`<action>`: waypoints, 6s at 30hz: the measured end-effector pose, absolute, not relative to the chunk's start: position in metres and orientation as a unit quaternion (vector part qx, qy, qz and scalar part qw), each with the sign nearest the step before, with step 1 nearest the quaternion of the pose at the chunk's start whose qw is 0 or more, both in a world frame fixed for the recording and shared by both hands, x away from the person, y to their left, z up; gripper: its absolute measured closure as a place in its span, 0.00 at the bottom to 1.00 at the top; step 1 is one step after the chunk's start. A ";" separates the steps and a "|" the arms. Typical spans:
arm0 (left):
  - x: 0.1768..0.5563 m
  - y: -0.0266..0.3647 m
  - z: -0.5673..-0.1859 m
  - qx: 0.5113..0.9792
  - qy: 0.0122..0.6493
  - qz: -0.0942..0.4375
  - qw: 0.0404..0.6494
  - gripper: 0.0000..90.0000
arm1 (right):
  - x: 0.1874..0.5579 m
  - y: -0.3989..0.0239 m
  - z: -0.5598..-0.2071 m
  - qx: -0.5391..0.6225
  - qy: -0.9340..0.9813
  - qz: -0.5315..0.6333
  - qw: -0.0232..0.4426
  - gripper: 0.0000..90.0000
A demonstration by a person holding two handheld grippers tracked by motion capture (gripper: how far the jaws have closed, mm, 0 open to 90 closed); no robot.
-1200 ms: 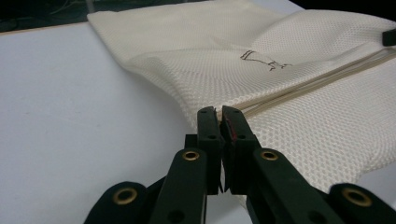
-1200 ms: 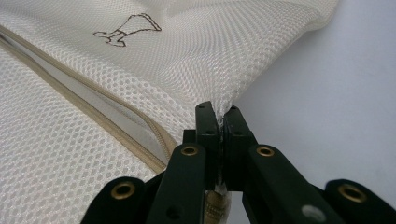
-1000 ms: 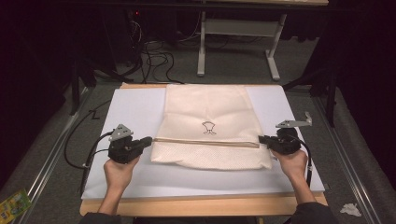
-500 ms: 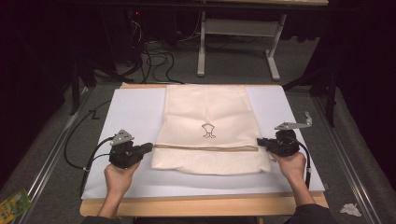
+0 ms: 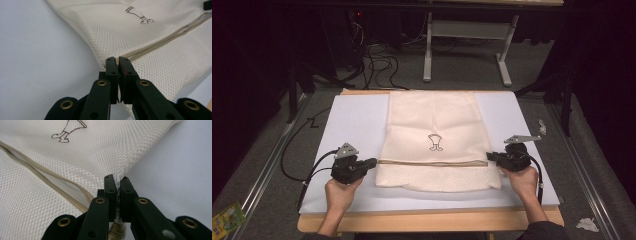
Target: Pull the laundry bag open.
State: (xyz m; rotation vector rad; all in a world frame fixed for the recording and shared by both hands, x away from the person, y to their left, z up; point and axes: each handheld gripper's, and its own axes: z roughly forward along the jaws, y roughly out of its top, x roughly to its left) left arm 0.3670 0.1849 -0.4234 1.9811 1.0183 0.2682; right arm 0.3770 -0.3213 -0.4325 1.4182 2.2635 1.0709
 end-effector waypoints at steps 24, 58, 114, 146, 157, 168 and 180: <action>0.368 0.171 -0.443 0.811 0.416 0.110 0.396 0.96 | 0.376 -0.316 -0.449 0.490 0.792 0.339 0.132 0.96; 0.364 0.177 -0.437 0.794 0.410 0.133 0.430 0.76 | 0.366 -0.327 -0.443 0.503 0.768 0.355 0.177 0.68; 0.370 0.230 -0.431 0.732 0.473 0.210 0.443 0.68 | 0.337 -0.418 -0.434 0.577 0.662 0.417 0.235 0.73; 0.405 0.226 -0.462 0.729 0.498 0.218 0.416 0.62 | 0.360 -0.406 -0.458 0.585 0.672 0.385 0.240 0.70; 0.411 0.225 -0.468 0.725 0.505 0.226 0.410 0.60 | 0.365 -0.403 -0.462 0.583 0.678 0.374 0.246 0.69; 0.415 0.222 -0.475 0.722 0.508 0.233 0.408 0.60 | 0.368 -0.399 -0.466 0.580 0.680 0.371 0.253 0.68; 0.415 0.217 -0.482 0.726 0.501 0.241 0.405 0.59 | 0.368 -0.393 -0.471 0.573 0.686 0.364 0.262 0.66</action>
